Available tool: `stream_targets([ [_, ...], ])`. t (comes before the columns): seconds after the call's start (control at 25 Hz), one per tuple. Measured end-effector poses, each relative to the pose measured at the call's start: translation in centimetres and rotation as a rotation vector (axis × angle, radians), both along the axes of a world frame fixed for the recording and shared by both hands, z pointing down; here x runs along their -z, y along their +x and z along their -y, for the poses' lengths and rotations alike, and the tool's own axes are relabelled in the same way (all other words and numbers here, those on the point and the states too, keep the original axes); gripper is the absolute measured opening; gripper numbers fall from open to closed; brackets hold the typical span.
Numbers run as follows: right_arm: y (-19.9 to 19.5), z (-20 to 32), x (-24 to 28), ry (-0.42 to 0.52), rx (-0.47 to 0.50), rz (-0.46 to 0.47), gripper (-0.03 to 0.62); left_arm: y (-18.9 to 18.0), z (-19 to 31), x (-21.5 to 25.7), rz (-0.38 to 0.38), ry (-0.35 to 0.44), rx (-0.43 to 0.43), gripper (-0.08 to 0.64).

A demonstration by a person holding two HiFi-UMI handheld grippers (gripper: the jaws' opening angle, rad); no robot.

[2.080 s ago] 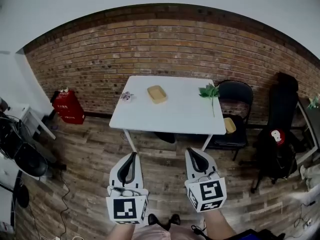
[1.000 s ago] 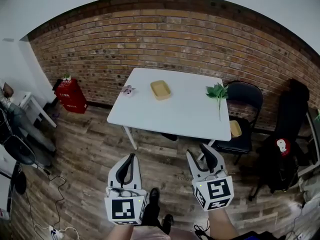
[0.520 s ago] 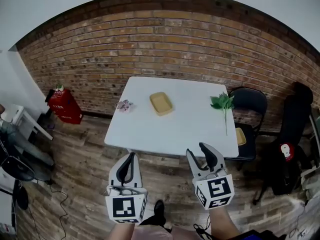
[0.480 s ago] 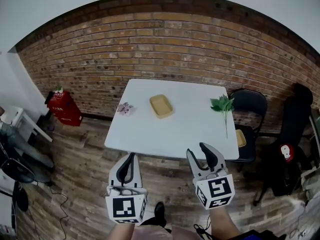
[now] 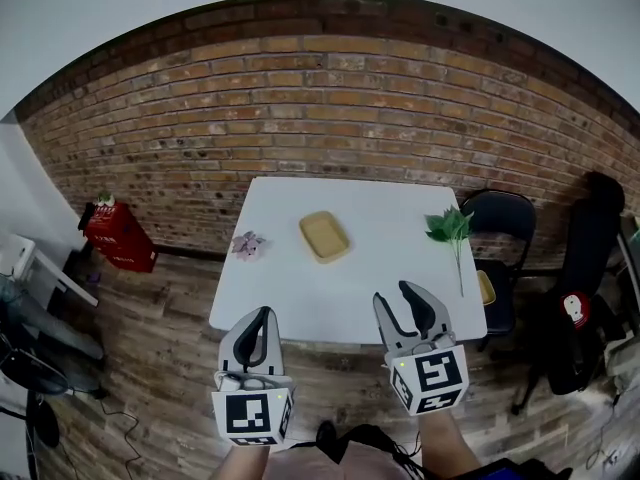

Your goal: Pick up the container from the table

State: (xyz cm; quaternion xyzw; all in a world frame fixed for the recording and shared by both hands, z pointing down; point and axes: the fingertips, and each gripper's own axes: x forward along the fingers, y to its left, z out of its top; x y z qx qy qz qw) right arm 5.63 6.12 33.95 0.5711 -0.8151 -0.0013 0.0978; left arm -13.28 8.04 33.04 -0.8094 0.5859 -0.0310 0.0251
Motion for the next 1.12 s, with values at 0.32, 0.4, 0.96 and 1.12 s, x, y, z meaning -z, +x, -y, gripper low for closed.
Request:
stream_targets([
  [0.32,0.6,3.5,-0.6,-0.015,-0.027,-0.009,0.173,0.5,3.3,-1.7,0.025,-0.076,-0.030,0.009],
  [0.4,1.0,4.6,-0.8,-0.016,-0.030,-0.008,0.172,0.6,4.4,-1.9,0.015,-0.053,-0.029,0.009],
  [0.96,4.5,17.8,-3.5,-0.087,0.027,0.010,0.166,3.0,16.8,-3.0,0.040,-0.088,0.050,0.009],
  [1.12,4.5,22.1,-3.3,-0.087,0.093,0.020,0.161,3.0,19.9,-2.6,0.072,-0.093,0.118,0.009],
])
